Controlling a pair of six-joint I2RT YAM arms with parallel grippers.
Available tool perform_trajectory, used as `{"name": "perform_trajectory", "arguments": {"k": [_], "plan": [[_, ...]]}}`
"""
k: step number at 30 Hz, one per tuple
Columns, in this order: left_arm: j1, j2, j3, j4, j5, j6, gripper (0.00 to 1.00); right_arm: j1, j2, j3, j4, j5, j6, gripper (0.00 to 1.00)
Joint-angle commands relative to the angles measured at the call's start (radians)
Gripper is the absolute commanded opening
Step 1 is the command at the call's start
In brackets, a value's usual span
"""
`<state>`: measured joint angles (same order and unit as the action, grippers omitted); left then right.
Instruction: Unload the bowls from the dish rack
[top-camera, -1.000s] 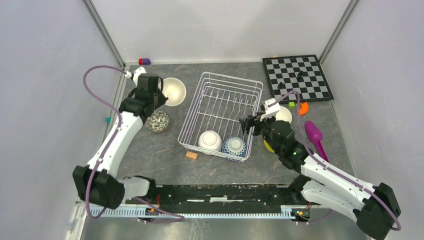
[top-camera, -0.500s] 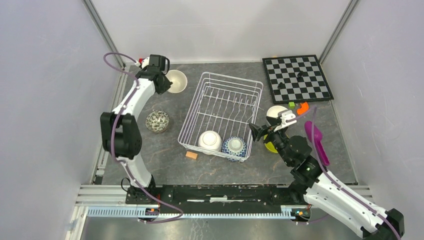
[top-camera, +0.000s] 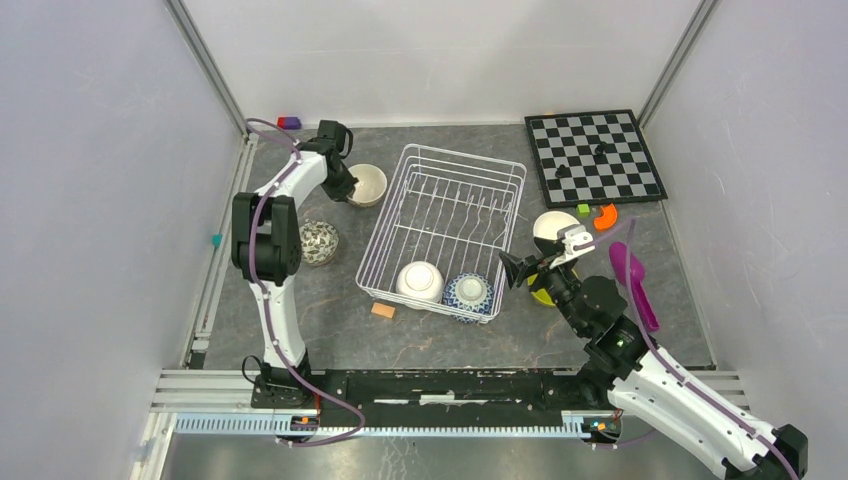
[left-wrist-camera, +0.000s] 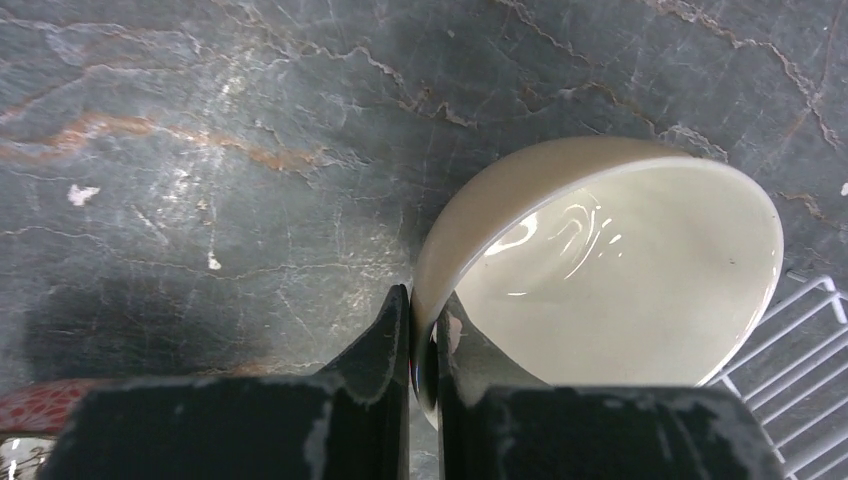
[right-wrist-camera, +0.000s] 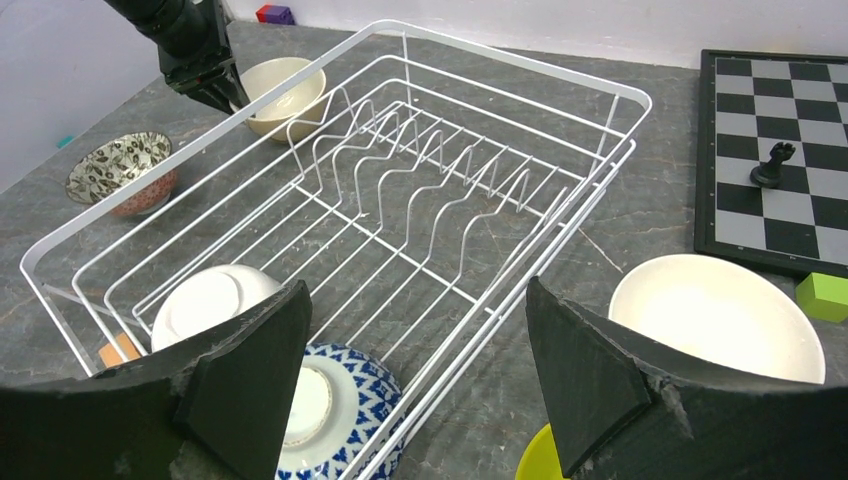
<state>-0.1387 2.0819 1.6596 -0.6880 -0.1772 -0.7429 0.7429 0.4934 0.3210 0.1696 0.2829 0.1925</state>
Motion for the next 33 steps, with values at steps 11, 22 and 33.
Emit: {"name": "perform_trajectory", "arguments": {"k": [11, 22, 33], "plan": [[0.008, -0.012, 0.106, -0.005, 0.096, 0.039, 0.45, -0.004, -0.005, 0.026, -0.059, -0.013, -0.019, 0.85], [0.007, -0.193, 0.074, -0.047, 0.142, 0.069, 0.81, -0.005, 0.034, 0.073, -0.091, -0.045, -0.003, 0.85], [-0.001, -0.575, -0.204, -0.055, 0.236, 0.124, 0.96, -0.004, 0.242, 0.191, -0.167, -0.249, -0.005, 0.88]]}}
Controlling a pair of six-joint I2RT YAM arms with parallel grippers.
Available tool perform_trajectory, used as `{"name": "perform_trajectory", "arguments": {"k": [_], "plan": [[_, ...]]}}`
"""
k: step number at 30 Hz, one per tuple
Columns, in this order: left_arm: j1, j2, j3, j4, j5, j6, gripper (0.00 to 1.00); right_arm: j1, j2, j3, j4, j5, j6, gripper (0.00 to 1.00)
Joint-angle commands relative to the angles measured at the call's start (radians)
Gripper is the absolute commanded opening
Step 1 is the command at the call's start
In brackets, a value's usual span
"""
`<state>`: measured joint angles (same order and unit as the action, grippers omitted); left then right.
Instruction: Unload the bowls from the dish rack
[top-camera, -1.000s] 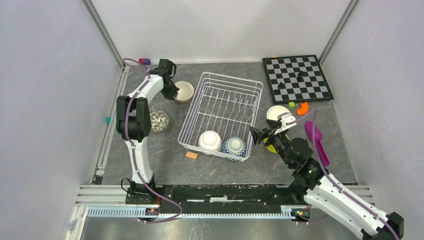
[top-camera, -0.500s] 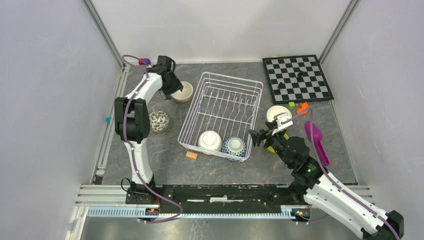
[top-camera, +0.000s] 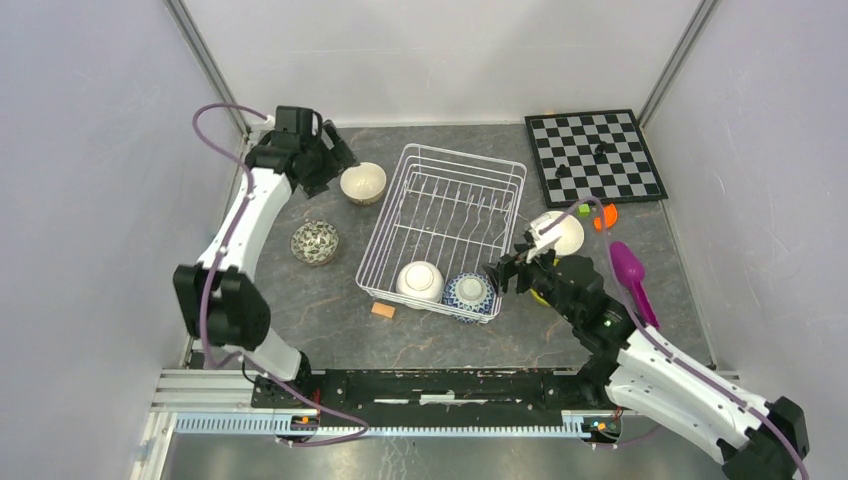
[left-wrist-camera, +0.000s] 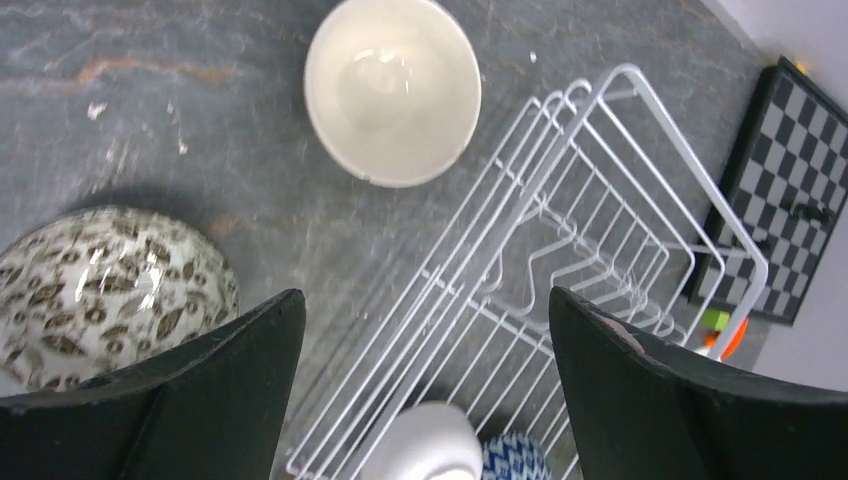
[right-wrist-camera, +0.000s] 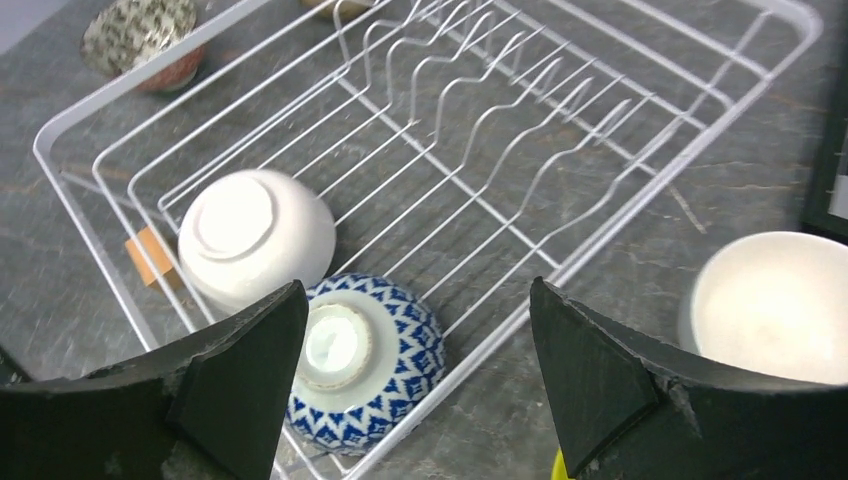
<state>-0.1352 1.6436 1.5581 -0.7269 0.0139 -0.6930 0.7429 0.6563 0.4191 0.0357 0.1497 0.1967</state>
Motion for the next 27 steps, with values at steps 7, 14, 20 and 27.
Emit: {"name": "perform_trajectory", "arguments": {"k": [7, 14, 20, 27], "plan": [[-0.044, -0.441, -0.408, 0.058, 0.156, 0.2, 0.97, -0.003, 0.163, 0.097, -0.009, -0.295, -0.029, 0.93], [-0.1, -0.656, -0.607, 0.08, 0.224, 0.261, 0.96, -0.004, 0.243, 0.107, -0.022, -0.336, -0.022, 0.98], [-0.156, -0.713, -0.688, 0.083, 0.275, 0.242, 0.93, -0.002, 0.294, 0.137, -0.033, -0.325, -0.002, 0.98], [-0.209, -0.782, -0.735, 0.098, 0.299, 0.237, 0.87, 0.011, 0.365, 0.192, -0.033, -0.324, -0.012, 0.98]]}}
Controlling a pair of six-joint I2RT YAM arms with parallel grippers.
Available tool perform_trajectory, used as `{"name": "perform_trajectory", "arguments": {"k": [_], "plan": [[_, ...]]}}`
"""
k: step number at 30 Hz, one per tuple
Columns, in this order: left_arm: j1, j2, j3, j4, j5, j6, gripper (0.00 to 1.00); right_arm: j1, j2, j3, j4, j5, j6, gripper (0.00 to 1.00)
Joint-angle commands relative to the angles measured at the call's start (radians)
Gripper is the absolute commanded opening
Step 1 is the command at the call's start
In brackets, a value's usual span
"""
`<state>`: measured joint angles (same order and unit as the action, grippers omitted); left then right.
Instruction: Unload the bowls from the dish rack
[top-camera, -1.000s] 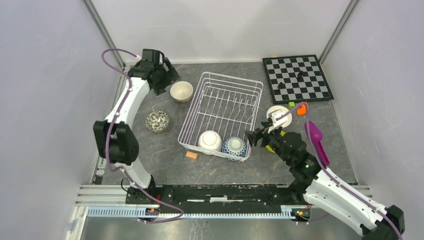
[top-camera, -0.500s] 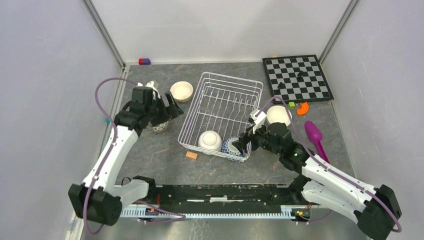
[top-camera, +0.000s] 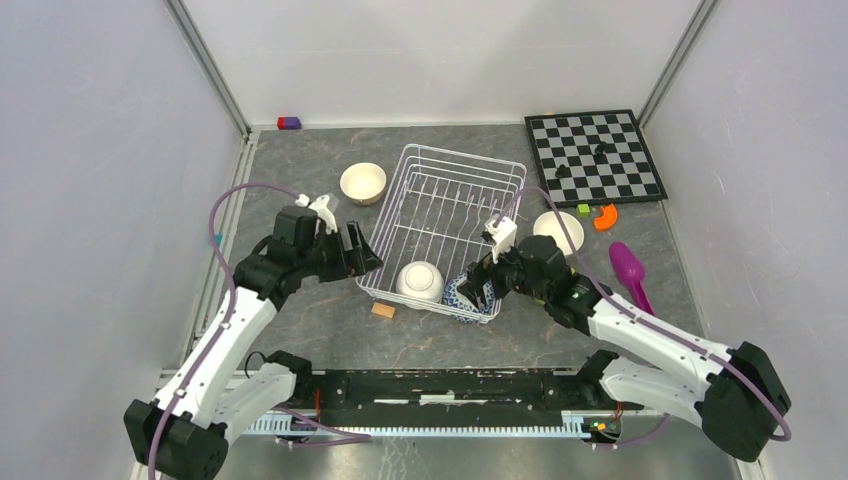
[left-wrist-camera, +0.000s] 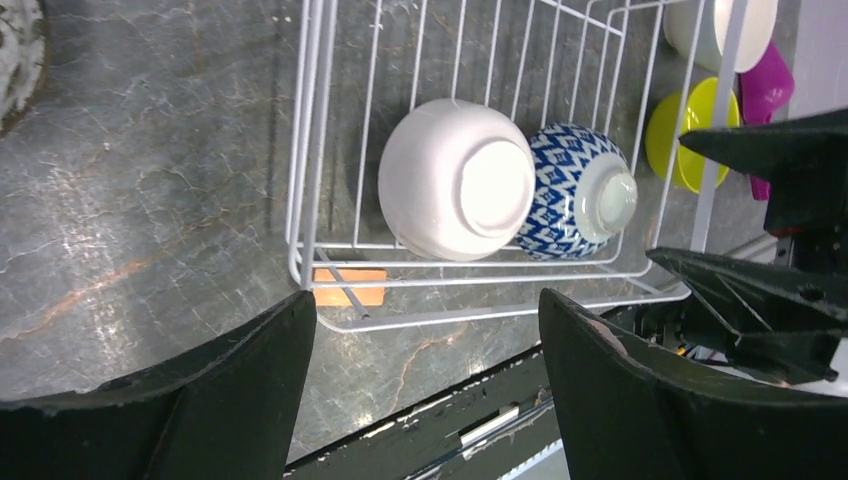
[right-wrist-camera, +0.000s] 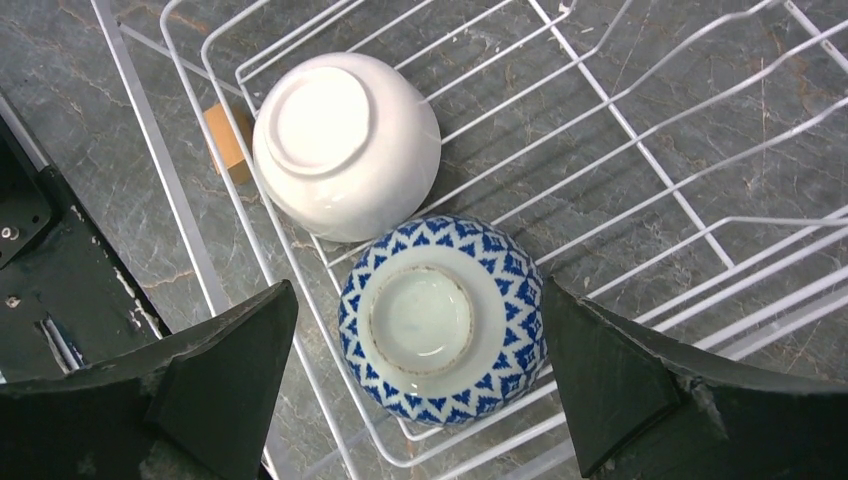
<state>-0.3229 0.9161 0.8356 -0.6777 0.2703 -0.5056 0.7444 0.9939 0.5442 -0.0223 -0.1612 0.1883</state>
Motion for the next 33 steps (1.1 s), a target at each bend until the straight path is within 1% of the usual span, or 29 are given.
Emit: {"name": "perform_trajectory", "arguments": {"k": [1, 3, 5, 8, 11, 12, 13, 15, 17, 24, 27, 29, 31, 33], "plan": [[-0.027, -0.059, -0.018, 0.056, 0.045, 0.047, 0.86, 0.012, 0.038, 0.074, 0.025, -0.012, -0.011, 0.97], [-0.038, -0.065, -0.022, 0.066, 0.049, 0.041, 0.85, 0.014, 0.069, 0.098, 0.025, -0.008, -0.047, 0.98], [-0.043, -0.06, -0.025, 0.074, 0.046, 0.033, 0.84, 0.015, 0.111, 0.134, -0.012, 0.005, -0.075, 0.97], [-0.049, -0.054, -0.028, 0.083, 0.035, 0.021, 0.84, 0.016, 0.175, 0.179, -0.016, -0.002, -0.099, 0.95], [-0.052, -0.053, -0.028, 0.088, 0.021, 0.008, 0.82, 0.019, 0.214, 0.186, 0.016, -0.018, -0.113, 0.94], [-0.055, -0.056, -0.031, 0.093, 0.021, 0.004, 0.81, 0.019, 0.229, 0.185, 0.054, -0.018, -0.116, 0.94], [-0.055, -0.059, -0.035, 0.097, 0.018, 0.003, 0.8, 0.019, 0.247, 0.186, 0.067, -0.018, -0.117, 0.94], [-0.057, -0.067, -0.046, 0.104, 0.013, -0.004, 0.77, 0.019, 0.286, 0.195, 0.089, -0.026, -0.111, 0.89], [-0.058, -0.066, -0.05, 0.104, -0.003, -0.011, 0.77, 0.021, 0.324, 0.215, 0.109, -0.048, -0.101, 0.88], [-0.086, -0.007, -0.038, 0.112, -0.011, -0.003, 0.77, 0.054, 0.432, 0.276, 0.156, -0.093, -0.088, 0.91], [-0.139, 0.033, -0.017, 0.113, -0.015, 0.0, 0.68, 0.063, 0.471, 0.293, 0.159, -0.095, -0.085, 0.91], [-0.181, 0.051, -0.003, 0.123, -0.033, 0.002, 0.66, 0.066, 0.493, 0.297, 0.167, -0.092, -0.081, 0.9], [-0.218, 0.069, 0.008, 0.133, -0.066, 0.005, 0.64, 0.067, 0.514, 0.303, 0.17, -0.074, -0.078, 0.84], [-0.243, 0.092, 0.019, 0.136, -0.104, 0.01, 0.63, 0.067, 0.544, 0.319, 0.152, -0.014, -0.077, 0.77]]}}
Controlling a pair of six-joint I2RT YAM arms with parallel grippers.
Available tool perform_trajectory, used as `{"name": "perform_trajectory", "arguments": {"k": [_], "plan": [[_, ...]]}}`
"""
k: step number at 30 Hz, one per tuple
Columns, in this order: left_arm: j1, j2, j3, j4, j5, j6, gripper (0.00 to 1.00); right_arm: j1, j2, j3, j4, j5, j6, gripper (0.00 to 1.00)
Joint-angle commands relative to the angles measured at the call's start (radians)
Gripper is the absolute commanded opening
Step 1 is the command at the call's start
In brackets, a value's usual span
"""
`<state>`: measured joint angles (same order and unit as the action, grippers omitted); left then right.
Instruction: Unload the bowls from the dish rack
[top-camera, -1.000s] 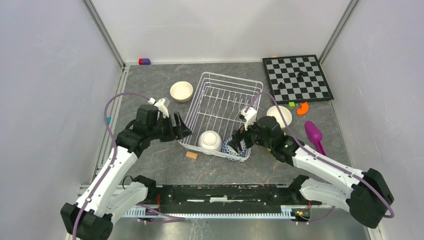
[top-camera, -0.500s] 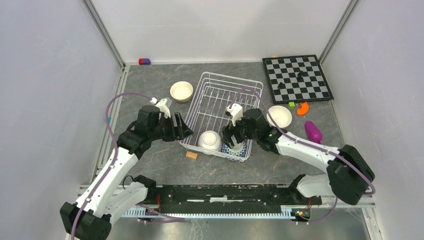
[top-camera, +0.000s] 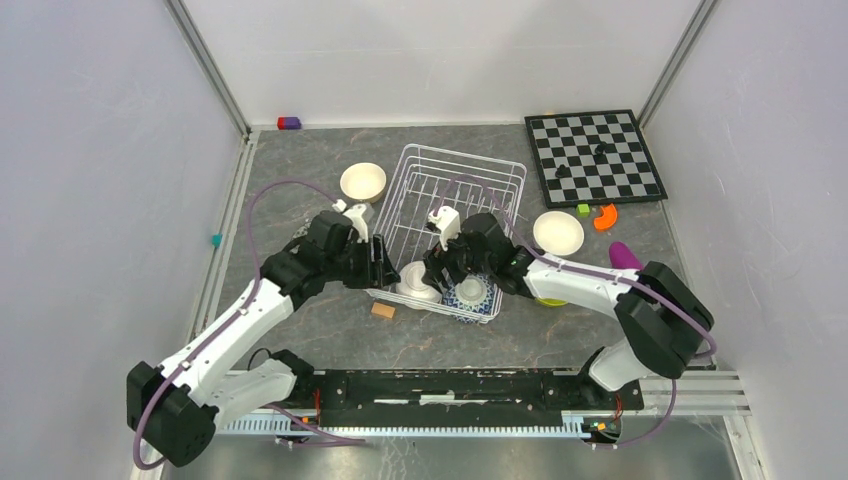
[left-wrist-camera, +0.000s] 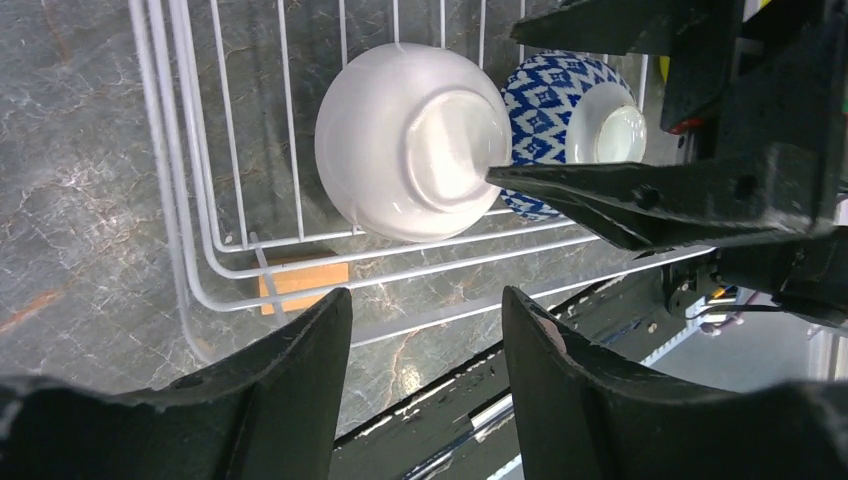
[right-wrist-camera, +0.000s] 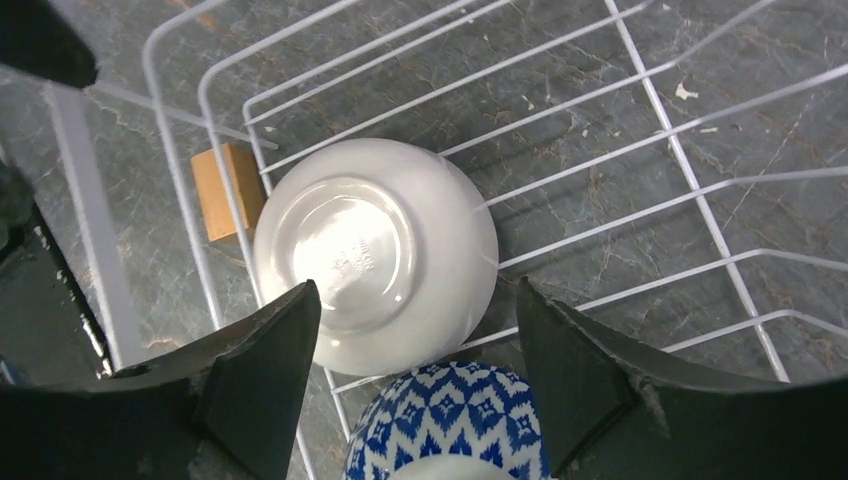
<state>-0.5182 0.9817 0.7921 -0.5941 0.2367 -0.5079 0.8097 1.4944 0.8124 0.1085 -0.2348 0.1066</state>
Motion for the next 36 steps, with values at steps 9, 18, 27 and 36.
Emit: {"name": "perform_trajectory", "arguments": {"k": [9, 18, 27, 36], "plan": [[-0.102, 0.178, 0.13, 0.07, -0.163, 0.034, 0.62, -0.003, 0.143, 0.135, 0.022, 0.149, 0.049, 0.66], [-0.102, 0.193, 0.151, 0.104, -0.191, 0.017, 0.62, -0.031, 0.173, 0.217, -0.014, 0.228, 0.052, 0.65], [-0.101, 0.221, 0.162, 0.15, -0.259, 0.007, 0.6, -0.043, 0.068, 0.141, 0.034, 0.117, 0.05, 0.68], [-0.103, 0.239, 0.19, 0.139, -0.284, -0.002, 0.6, -0.049, 0.111, 0.125, 0.021, 0.035, 0.045, 0.64]]}}
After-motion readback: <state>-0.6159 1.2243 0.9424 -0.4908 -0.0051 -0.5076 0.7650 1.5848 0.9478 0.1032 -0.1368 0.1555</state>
